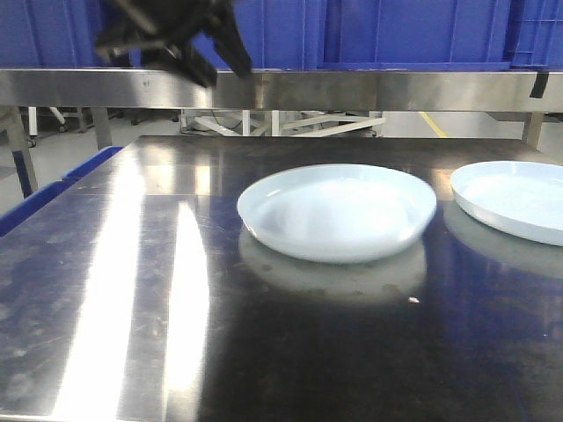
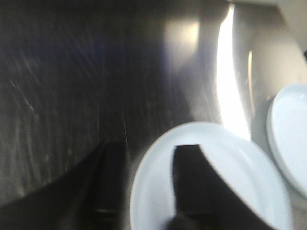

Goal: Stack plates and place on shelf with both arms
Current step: 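Open the left gripper and withdraw it from the plate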

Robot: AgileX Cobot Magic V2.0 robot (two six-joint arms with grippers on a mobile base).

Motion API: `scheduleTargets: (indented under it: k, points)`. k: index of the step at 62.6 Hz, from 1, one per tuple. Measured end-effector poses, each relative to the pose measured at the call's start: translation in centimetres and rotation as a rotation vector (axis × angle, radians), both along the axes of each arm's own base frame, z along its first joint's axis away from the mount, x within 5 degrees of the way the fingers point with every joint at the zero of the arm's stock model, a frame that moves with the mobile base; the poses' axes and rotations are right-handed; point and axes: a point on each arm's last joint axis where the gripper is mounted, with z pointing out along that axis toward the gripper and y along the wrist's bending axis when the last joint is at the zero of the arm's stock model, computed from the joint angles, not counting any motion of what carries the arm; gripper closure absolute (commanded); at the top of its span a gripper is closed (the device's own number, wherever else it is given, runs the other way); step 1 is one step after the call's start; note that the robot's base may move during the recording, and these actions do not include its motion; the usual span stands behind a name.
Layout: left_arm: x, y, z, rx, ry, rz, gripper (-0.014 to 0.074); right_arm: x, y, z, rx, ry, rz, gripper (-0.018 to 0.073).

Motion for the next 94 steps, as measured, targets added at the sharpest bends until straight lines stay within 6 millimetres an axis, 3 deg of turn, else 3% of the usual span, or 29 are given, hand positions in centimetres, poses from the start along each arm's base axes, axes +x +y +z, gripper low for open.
scheduleTargets:
  k: [2,11,30,43,54,76,79,83,90,94]
  points:
    - [-0.1,0.6,0.8,-0.005,-0.018,0.01,0.0491,0.1,0.0,-0.1,0.0,0.006,0.0,0.0029]
    - [-1.0,3.4,4.3,-0.018,-0.089,0.052,0.0509,0.5,0.0,-0.6,0.0,0.032,0.0,0.0029]
    - [-4.8,12.0,11.6,0.006,-0.261,0.222,0.0509,0.9,0.0,-0.9,0.0,0.044,-0.001,0.0029]
    - [-8.8,14.7,13.5,0.036,-0.346,0.29,0.0509,0.9,0.0,-0.8,0.0,0.039,-0.002,0.0029]
    - [-13.0,15.6,11.1,0.043,-0.372,0.318,0.0509,0.9,0.0,-0.8,0.0,0.037,-0.002,0.0029]
    - [-21.7,17.2,1.8,0.05,-0.417,0.379,0.0509,1.0,0.0,-0.8,0.0,0.036,-0.001,0.0029]
    - [-22.5,17.3,0.6,0.052,-0.411,0.381,0.0509,1.0,0.0,-0.8,0.0,0.036,-0.002,0.0029]
    - [-23.5,17.4,-1.2,0.058,-0.396,0.383,0.0407,1.0,0.0,-0.8,0.0,0.036,-0.002,0.0029]
    - [-24.5,17.6,-3.3,0.062,-0.386,0.388,0.0508,1.0,0.0,-0.8,0.0,0.036,-0.001,0.0029]
    - [-24.9,17.7,-4.0,0.062,-0.39,0.391,0.0508,1.0,0.0,-0.8,0.0,0.036,-0.002,0.0029]
